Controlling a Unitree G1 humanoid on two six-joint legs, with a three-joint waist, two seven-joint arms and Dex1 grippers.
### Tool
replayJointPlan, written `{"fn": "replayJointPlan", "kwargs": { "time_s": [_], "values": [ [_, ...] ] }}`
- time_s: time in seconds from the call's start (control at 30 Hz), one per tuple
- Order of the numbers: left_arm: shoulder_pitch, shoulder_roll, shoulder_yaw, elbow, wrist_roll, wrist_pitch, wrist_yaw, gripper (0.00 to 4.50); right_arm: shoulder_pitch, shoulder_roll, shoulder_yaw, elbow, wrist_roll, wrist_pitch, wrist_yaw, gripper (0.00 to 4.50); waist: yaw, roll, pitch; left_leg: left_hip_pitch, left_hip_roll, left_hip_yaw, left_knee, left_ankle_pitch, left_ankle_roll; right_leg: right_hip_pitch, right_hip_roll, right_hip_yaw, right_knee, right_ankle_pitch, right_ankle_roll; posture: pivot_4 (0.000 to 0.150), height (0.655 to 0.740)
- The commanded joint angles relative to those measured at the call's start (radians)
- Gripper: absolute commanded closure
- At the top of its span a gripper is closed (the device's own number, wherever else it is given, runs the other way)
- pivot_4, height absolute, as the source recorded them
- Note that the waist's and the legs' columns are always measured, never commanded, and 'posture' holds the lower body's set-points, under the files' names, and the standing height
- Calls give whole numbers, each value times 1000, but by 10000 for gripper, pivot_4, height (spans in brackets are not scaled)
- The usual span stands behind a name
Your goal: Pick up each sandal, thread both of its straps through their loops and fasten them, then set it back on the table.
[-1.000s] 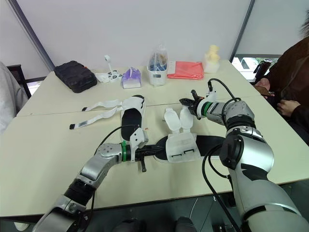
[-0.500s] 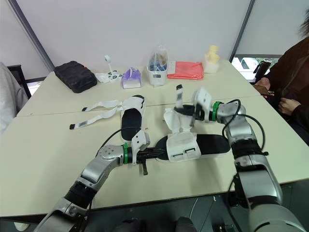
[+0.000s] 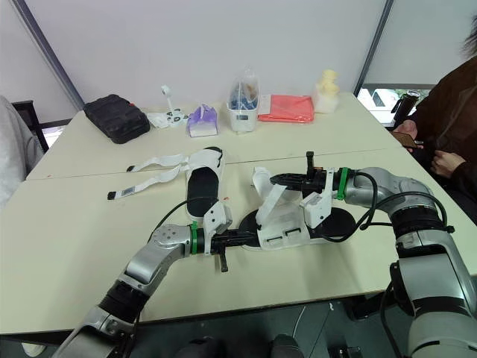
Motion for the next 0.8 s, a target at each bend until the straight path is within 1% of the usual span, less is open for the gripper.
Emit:
{"fn": "replayJointPlan", "kwargs": {
  "time_s": [0.03, 0.2, 0.33, 0.47, 0.53, 0.57, 0.6, 0.63, 0.7, 0.77, 0.8],
  "values": [
    [-2, -9, -15, -7, -5, 0, -10, 45000, -30, -56, 24, 26, -85, -5, -209, 44417, 0, 0, 0, 0, 0, 0, 0, 0, 0, 0, 0, 0, 0, 0, 0, 1500, 7400],
    [-5, -17, -19, -2, -1, 0, -14, 45000, -38, -134, 131, -48, -291, -30, -546, 44417, 0, 0, 0, 0, 0, 0, 0, 0, 0, 0, 0, 0, 0, 0, 0, 1500, 7400],
    [-6, -21, -22, -1, -2, 2, -16, 45000, -52, -194, 253, -172, -469, -19, -837, 44417, -2, 0, 0, 0, 0, 0, -2, 1, -1, -2, 1, 2, 0, 0, 0, 1500, 7400],
    [-12, -28, -23, 7, -2, 2, -14, 45000, -99, -206, 386, -164, -582, 32, -1028, 44417, -2, 0, 0, 0, -1, 1, -2, 1, -2, -3, 1, 3, 1, 0, 0, 1500, 7400],
    [-14, -41, -18, 8, -12, 10, -9, 45000, -130, -189, 457, -138, -630, 71, -1096, 39062, -1, 0, 0, 0, -1, 2, -2, 1, -2, -3, 1, 4, 1, 0, 0, 1500, 7400],
    [-13, -45, -16, 6, -15, 14, -9, 45000, -144, -180, 486, -124, -642, 84, -1121, 35847, -1, 0, 0, 0, -1, 2, -2, 1, -2, -2, 1, 4, 1, 0, 0, 1500, 7400],
    [-12, -48, -16, 4, -17, 17, -9, 45000, -158, -176, 514, -111, -653, 95, -1147, 31565, 1, 0, 0, 0, -1, 2, -2, 1, -2, -2, 1, 4, 1, 0, 0, 1500, 7400],
    [-10, -49, -16, 1, -18, 20, -11, 45000, -168, -175, 538, -106, -665, 109, -1178, 25794, 1, 0, 0, 0, -1, 2, -2, 1, -2, -2, 1, 4, 0, 0, 0, 1500, 7400],
    [-8, -50, -17, -2, -20, 26, -15, 45000, -189, -171, 569, -75, -671, 150, -1197, 16166, 1, 0, 0, 0, -1, 2, -2, 1, -2, -2, 1, 4, 0, 0, 0, 1500, 7400],
    [-7, -51, -18, -3, -21, 29, -17, 45000, -207, -170, 583, -32, -659, 180, -1188, 5383, 1, 0, 0, 0, -1, 2, -2, 1, -2, -2, 1, 4, 0, 0, 0, 1500, 7400],
    [-10, -53, -19, 2, -20, 26, -17, 45000, -213, -179, 578, 4, -638, 196, -1167, 1272, 1, 0, 0, 0, -1, 2, -2, 1, -2, -2, 1, 4, 0, 0, 0, 1500, 7400]
  ]
}}
